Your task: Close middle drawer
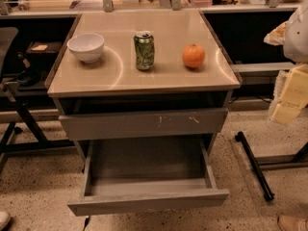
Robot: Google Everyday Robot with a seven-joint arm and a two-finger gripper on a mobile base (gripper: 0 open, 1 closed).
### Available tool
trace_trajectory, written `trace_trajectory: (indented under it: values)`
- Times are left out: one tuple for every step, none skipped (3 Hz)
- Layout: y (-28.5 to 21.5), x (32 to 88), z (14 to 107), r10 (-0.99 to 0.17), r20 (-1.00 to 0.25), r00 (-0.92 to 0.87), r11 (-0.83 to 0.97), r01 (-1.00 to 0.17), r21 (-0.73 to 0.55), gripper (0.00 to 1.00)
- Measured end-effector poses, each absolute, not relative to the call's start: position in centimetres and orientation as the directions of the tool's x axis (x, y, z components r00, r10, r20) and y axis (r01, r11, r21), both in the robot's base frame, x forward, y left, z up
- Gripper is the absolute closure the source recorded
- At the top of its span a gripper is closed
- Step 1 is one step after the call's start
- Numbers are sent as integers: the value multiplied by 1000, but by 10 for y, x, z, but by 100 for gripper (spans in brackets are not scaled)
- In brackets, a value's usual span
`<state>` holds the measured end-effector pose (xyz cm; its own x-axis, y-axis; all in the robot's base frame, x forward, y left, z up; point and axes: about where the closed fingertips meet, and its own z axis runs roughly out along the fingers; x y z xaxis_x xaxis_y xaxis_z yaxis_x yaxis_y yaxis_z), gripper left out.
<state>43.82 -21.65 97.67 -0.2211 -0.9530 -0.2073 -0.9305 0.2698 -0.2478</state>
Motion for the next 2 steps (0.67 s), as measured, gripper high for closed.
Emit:
trace_trajectory:
  values:
    - [-216,438,977,-953,-207,-221,270,-930,-248,0]
    - [-216,438,977,-953,-207,-221,270,-930,-248,18]
